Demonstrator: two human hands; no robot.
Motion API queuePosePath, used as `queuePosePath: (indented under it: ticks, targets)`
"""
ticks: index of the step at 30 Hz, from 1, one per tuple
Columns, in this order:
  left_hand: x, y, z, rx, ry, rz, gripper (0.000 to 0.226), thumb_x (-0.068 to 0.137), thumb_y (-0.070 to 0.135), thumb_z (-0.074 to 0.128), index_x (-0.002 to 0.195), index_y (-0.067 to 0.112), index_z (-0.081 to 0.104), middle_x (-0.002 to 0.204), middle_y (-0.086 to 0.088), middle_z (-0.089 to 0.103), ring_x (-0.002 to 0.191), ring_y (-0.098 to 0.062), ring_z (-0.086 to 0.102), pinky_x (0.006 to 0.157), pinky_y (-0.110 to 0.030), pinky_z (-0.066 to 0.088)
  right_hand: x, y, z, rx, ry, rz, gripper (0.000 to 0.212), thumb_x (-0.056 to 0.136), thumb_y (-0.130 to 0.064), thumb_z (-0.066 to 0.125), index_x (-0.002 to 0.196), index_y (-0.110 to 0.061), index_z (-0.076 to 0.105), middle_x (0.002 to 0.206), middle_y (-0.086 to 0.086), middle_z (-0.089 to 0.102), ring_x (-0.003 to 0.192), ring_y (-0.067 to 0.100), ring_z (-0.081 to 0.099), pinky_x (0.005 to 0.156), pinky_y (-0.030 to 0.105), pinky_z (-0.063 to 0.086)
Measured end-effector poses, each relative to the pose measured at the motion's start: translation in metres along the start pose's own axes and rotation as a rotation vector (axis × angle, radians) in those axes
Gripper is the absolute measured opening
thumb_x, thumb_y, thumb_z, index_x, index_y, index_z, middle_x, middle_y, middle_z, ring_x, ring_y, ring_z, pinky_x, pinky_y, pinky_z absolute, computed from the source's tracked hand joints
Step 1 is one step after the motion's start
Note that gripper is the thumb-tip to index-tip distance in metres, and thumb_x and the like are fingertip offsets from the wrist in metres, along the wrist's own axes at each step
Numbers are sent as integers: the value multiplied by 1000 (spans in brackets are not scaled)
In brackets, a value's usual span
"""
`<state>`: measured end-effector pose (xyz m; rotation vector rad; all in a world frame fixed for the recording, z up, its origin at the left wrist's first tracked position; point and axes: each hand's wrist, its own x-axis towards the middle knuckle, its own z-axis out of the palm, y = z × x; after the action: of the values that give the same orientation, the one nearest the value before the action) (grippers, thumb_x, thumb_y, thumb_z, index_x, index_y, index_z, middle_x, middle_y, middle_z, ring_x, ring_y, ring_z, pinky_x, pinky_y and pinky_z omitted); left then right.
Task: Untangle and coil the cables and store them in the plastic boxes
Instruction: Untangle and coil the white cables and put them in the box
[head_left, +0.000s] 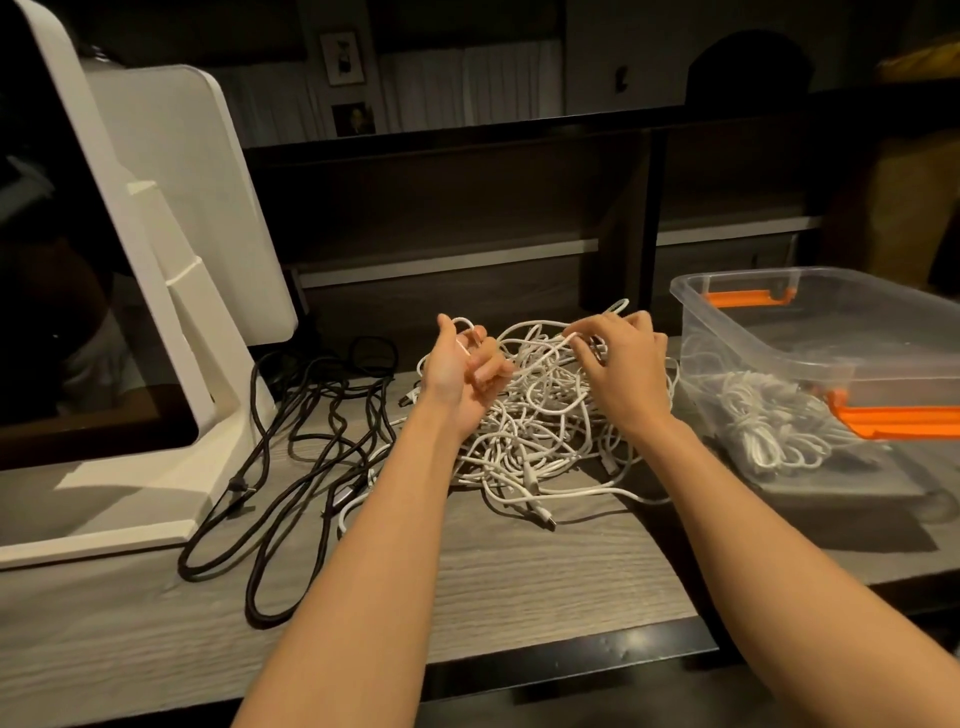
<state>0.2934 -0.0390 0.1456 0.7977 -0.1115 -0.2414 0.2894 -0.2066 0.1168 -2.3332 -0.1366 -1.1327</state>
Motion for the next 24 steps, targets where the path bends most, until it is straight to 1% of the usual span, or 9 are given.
queuePosePath:
  ticks: [2, 4, 6, 8, 11, 17, 19, 22, 24]
  targets:
    - [1, -2, -2, 185, -2, 7, 51, 104, 51, 21, 77, 13, 43, 52, 4, 31, 37, -6, 24, 38, -17, 28, 1, -4, -1, 120, -2, -12, 12, 91, -25, 62, 100, -21, 69, 93, -5, 63, 98, 18, 48, 81, 27, 22]
    - [1, -5, 0, 467, -15, 63, 50, 105, 48, 20, 76, 14, 43, 53, 4, 36, 41, -6, 27, 41, -18, 23, 0, -11, -2, 227, -32, -55, 12, 89, -24, 65, 98, -19, 71, 88, -4, 63, 91, 18, 55, 86, 31, 36]
    - [-1, -7, 4, 724, -40, 105, 52, 105, 46, 19, 74, 14, 45, 55, 4, 44, 46, -8, 35, 45, -20, 23, -2, -18, -3, 330, -92, -88, 11, 88, -23, 66, 94, -17, 72, 77, -3, 68, 77, 14, 64, 77, 39, 52]
    - [-4, -8, 8, 878, -64, 107, 55, 106, 45, 19, 74, 14, 51, 55, 5, 49, 47, -7, 41, 45, -19, 27, -2, -21, -3, 350, -127, -68, 11, 88, -25, 66, 90, -16, 72, 69, -4, 68, 65, 13, 65, 67, 43, 55]
    - [-6, -10, 10, 920, -154, 28, 54, 106, 44, 19, 78, 14, 53, 50, 5, 46, 42, -6, 39, 40, -16, 24, -1, -20, -3, 327, -135, 11, 14, 88, -28, 66, 84, -16, 71, 66, -4, 66, 62, 12, 63, 65, 41, 54]
    - [-7, -7, 11, 1008, -274, -84, 53, 101, 57, 28, 64, 20, 40, 54, 7, 34, 45, -7, 27, 43, -16, 24, 0, -21, -8, 425, -142, 51, 8, 86, -18, 69, 84, -12, 65, 62, -5, 53, 55, 0, 47, 55, 13, 37]
    - [-10, -7, 11, 1067, -285, -39, 51, 102, 50, 33, 60, 23, 44, 56, 7, 33, 47, -6, 27, 45, -16, 24, 1, -21, -9, 516, -161, 76, 7, 86, -13, 67, 91, -13, 63, 67, -2, 53, 58, -2, 46, 57, 13, 38]
    - [-9, -12, 13, 1100, -251, 14, 50, 103, 49, 28, 63, 22, 37, 54, 8, 31, 47, -6, 25, 43, -17, 22, 2, -21, -9, 634, -237, 136, 16, 89, -13, 63, 105, -12, 60, 82, 11, 58, 72, 8, 51, 68, 27, 45]
    - [-7, -15, 15, 1065, -181, 60, 50, 103, 50, 25, 63, 21, 34, 55, 7, 29, 46, -6, 24, 43, -17, 21, 2, -20, -11, 677, -274, 161, 19, 92, -11, 59, 111, -12, 59, 84, 6, 57, 77, 11, 52, 71, 28, 46]
